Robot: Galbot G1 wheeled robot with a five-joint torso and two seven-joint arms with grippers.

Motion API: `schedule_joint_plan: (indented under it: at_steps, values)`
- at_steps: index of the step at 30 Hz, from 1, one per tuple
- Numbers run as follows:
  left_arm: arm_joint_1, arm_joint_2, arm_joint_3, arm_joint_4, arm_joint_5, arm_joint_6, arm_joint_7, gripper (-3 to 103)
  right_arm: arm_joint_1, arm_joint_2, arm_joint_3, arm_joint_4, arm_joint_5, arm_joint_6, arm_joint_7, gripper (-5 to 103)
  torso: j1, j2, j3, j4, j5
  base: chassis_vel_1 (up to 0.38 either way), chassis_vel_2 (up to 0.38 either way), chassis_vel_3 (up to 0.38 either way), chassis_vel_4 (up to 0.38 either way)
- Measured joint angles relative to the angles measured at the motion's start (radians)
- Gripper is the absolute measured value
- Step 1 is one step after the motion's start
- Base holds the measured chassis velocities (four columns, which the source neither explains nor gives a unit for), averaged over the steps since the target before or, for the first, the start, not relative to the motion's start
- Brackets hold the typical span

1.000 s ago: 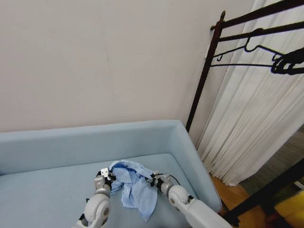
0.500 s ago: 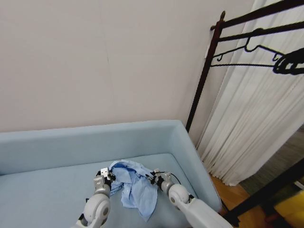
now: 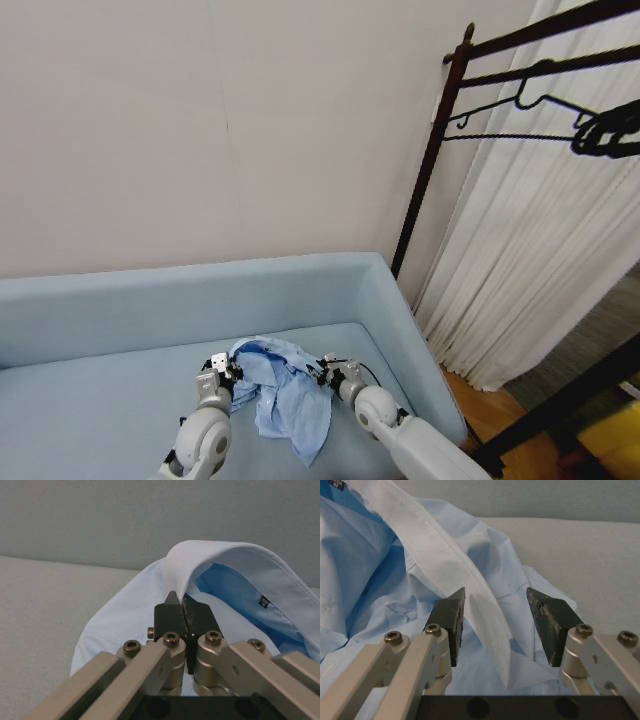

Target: Pick up the clothes from the sofa and hang them on the clothes hanger.

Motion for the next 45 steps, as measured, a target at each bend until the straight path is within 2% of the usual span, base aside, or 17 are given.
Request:
schedule_joint_plan:
  at_steps: [3,6,9,12,15,16,18,21,24,26,27,30,33,36,39,42,45]
  values:
    - [0.000,-0.001,0.000,0.000,0.000,-0.001,0.002,0,-0.003,-0.001,0.005,0.002,-0.001,-0.001,-0.001,41,0.000,0.000,0.000,0.0000,0.0000,0.000,0.000,0.000,0.000]
    - [0.001,-0.001,-0.001,0.001,0.001,-0.003,0.004,0,-0.005,-0.001,0.007,0.002,-0.001,-0.004,0.000,62,0.000,0.000,0.000,0.0000,0.0000,0.000,0.000,0.000,0.000]
    - [0.002,-0.001,-0.002,0.001,0.002,-0.003,0.004,0,-0.005,0.000,0.007,0.002,0.000,-0.008,0.000,62,0.000,0.000,0.000,0.0000,0.0000,0.000,0.000,0.000,0.000]
    - [0.003,0.000,-0.003,0.000,0.002,-0.004,0.004,0,-0.007,0.005,0.003,-0.008,0.002,-0.009,-0.001,84,0.000,0.000,0.000,0.0000,0.0000,0.000,0.000,0.000,0.000]
    - [0.003,0.000,-0.003,0.000,0.002,-0.004,0.004,0,-0.010,0.009,0.002,-0.016,0.002,-0.009,-0.005,84,0.000,0.000,0.000,0.0000,0.0000,0.000,0.000,0.000,0.000]
    - [0.004,-0.001,-0.003,0.000,0.002,-0.004,0.004,0,-0.012,0.012,0.002,-0.019,0.002,-0.009,-0.007,94,0.000,0.000,0.000,0.0000,0.0000,0.000,0.000,0.000,0.000]
    - [0.006,-0.001,-0.004,-0.001,0.004,-0.005,0.005,0,-0.013,0.017,0.002,-0.028,0.002,-0.006,-0.013,101,0.000,0.000,0.000,0.0000,0.0000,0.000,0.000,0.000,0.000]
    - [0.007,-0.002,-0.004,-0.003,0.004,-0.005,0.005,0,-0.014,0.021,0.005,-0.038,0.001,-0.002,-0.023,101,0.000,0.000,0.000,0.0000,0.0000,0.000,0.000,0.000,0.000]
    - [0.007,-0.002,-0.003,-0.006,0.004,-0.005,0.005,0,-0.016,0.023,0.007,-0.044,-0.001,0.003,-0.034,82,0.000,0.000,0.000,0.0000,0.0000,0.000,0.000,0.000,0.000]
    - [0.006,-0.002,-0.003,-0.006,0.004,-0.005,0.005,0,-0.018,0.024,0.007,-0.044,-0.001,0.003,-0.035,82,0.000,0.000,0.000,0.0000,0.0000,0.000,0.000,0.000,0.000]
    - [0.005,-0.002,-0.003,-0.006,0.004,-0.005,0.005,0,-0.020,0.025,0.007,-0.044,-0.002,0.004,-0.036,71,0.000,0.000,0.000,0.0000,0.0000,0.000,0.000,0.000,0.000]
    - [0.004,-0.002,-0.002,-0.006,0.004,-0.005,0.005,0,-0.022,0.026,0.009,-0.044,-0.004,0.005,-0.042,71,0.000,0.000,0.000,0.0000,0.0000,0.000,0.000,0.000,0.000]
    - [0.003,-0.002,-0.001,-0.006,0.004,-0.005,0.005,0,-0.024,0.027,0.010,-0.044,-0.007,0.007,-0.048,50,0.000,0.000,0.000,0.0000,0.0000,0.000,0.000,0.000,0.000]
    - [0.002,-0.003,0.000,-0.006,0.004,-0.005,0.005,0,-0.024,0.029,0.011,-0.044,-0.008,0.008,-0.050,50,0.000,0.000,0.000,0.0000,0.0000,0.000,0.000,0.000,0.000]
    - [0.000,-0.003,0.001,-0.004,0.004,-0.005,0.005,0,-0.026,0.029,0.011,-0.044,-0.011,0.010,-0.052,28,0.000,0.000,0.000,0.0000,0.0000,0.000,0.000,0.000,0.000]
    - [-0.002,-0.003,0.001,-0.003,0.004,-0.005,0.005,0,-0.026,0.028,0.011,-0.042,-0.012,0.011,-0.052,28,0.000,0.000,0.000,0.0000,0.0000,0.000,0.000,0.000,0.000]
    - [-0.003,-0.003,0.001,-0.001,0.004,-0.005,0.005,0,-0.027,0.029,0.011,-0.042,-0.014,0.012,-0.052,6,0.000,0.000,0.000,0.0000,0.0000,0.000,0.000,0.000,0.000]
